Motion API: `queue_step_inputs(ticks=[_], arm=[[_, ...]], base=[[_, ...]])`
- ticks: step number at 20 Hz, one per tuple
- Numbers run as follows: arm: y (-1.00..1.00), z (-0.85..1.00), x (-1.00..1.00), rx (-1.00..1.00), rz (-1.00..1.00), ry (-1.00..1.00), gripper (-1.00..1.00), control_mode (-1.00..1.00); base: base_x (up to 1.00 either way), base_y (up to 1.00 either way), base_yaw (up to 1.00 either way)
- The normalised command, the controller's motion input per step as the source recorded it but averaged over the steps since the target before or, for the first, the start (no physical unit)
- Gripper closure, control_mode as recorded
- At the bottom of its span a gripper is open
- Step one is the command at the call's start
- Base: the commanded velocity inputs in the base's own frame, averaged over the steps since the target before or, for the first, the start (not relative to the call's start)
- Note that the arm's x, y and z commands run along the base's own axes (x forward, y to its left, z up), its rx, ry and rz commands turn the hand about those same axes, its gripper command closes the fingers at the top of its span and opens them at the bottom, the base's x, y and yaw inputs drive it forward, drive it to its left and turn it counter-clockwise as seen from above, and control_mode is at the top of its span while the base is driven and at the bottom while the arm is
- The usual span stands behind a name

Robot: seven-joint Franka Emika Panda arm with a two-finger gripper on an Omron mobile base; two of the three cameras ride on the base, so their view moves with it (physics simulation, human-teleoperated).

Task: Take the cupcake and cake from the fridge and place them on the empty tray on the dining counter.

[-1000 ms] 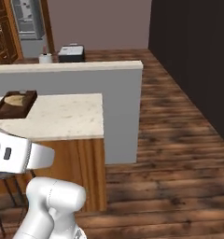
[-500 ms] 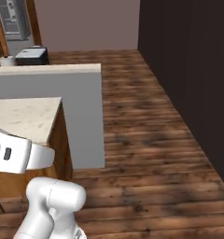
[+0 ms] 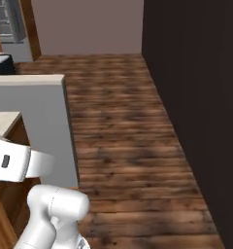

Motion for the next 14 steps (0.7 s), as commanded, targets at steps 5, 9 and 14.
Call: queue_step_inputs(ticks=[5,9,14], arm=[[0.0,0.0,0.0,0.0,0.0,0.0,-1.0,1.0],[0.0,0.0,0.0,0.0,0.0,0.0,-1.0,1.0],[0.0,0.0,0.0,0.0,0.0,0.0,-1.0,1.0]], base=[[1.0,-0.84,0.26],[1.0,-0.71,0.3],[1.0,-0.41,0.21]])
